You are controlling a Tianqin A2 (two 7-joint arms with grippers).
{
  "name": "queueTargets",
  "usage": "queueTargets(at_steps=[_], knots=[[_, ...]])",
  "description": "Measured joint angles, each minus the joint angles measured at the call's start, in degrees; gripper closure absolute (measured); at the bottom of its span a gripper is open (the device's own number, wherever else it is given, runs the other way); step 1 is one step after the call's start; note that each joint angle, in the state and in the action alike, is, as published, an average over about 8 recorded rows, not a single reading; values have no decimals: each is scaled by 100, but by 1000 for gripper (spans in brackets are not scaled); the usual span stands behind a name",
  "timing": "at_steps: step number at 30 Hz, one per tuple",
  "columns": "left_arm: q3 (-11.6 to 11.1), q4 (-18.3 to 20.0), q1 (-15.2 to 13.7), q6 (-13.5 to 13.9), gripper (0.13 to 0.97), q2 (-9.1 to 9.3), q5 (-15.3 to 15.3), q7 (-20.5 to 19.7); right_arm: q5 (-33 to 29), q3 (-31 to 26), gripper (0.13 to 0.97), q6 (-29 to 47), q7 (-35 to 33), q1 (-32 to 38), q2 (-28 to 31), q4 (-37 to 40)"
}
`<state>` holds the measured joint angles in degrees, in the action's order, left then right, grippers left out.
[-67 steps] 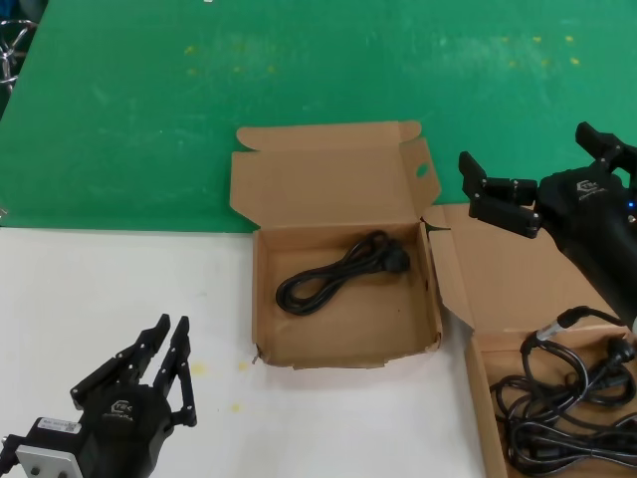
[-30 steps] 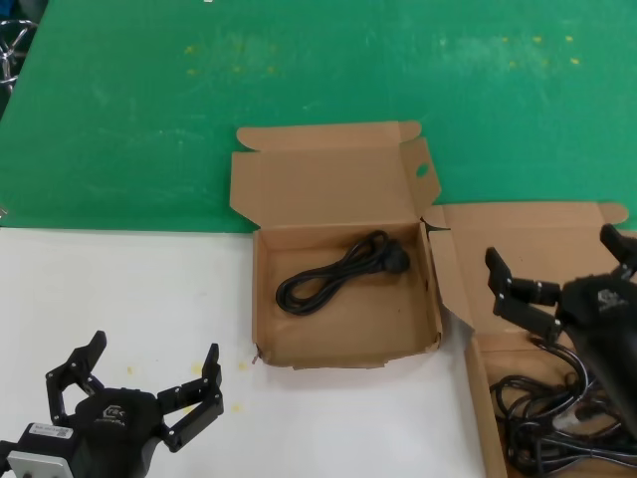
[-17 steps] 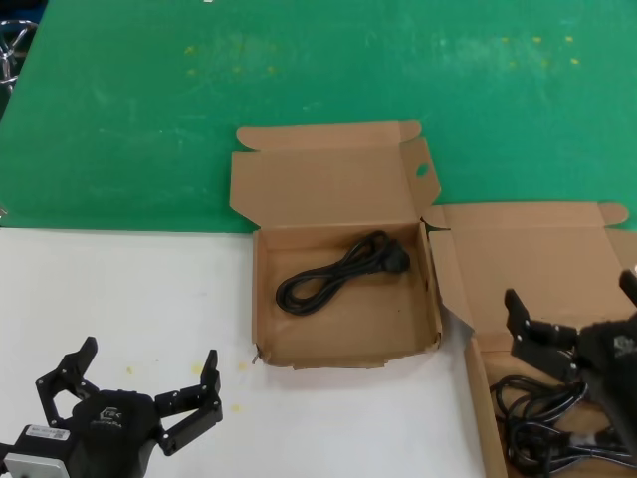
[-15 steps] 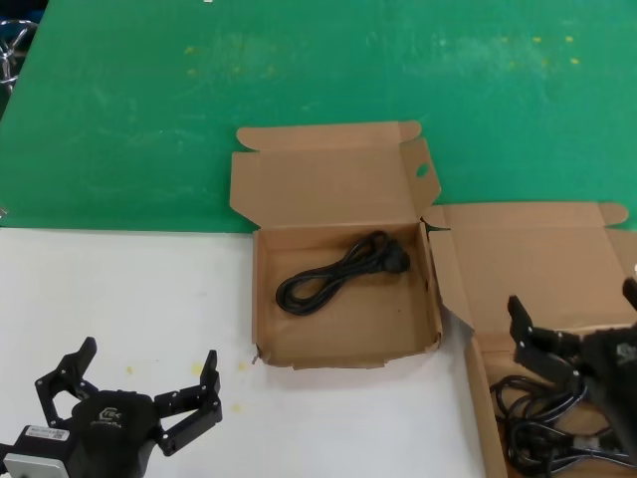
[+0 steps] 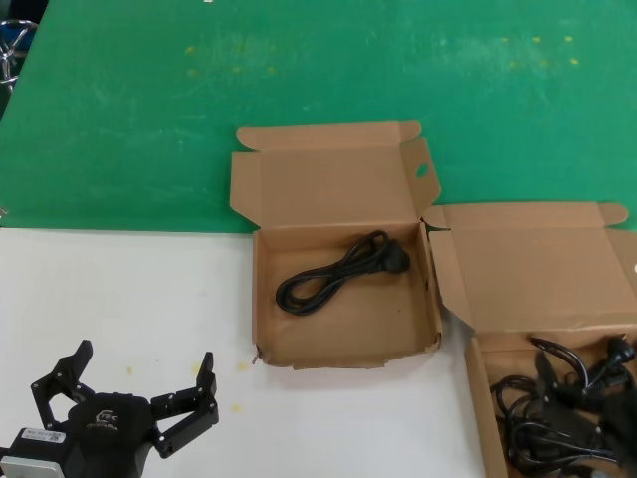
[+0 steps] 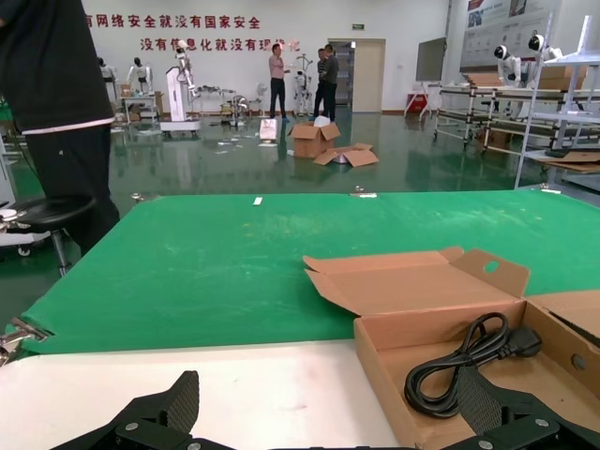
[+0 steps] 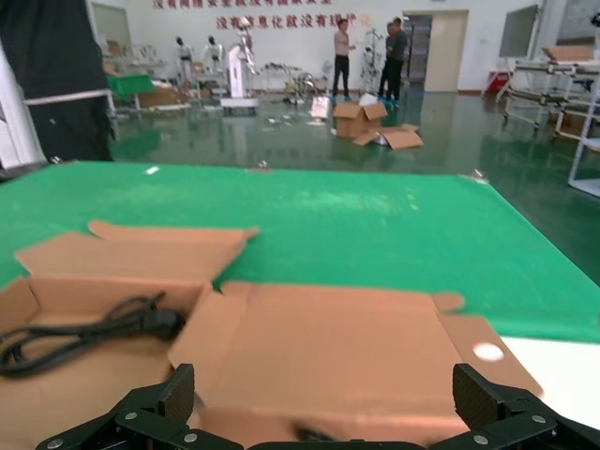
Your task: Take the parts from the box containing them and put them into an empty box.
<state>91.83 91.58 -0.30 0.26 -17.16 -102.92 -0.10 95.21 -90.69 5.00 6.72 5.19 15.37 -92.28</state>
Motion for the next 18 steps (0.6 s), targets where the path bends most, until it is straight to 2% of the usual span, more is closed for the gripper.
queueTargets(at_steps=[9, 18], knots=[[-11, 7, 20, -17, 132, -2, -15, 7, 538, -66, 129, -339, -455, -352, 124, 42], [-12, 8, 24, -20, 132, -3, -17, 8, 624, -77, 129, -394, -529, -408, 143, 48]])
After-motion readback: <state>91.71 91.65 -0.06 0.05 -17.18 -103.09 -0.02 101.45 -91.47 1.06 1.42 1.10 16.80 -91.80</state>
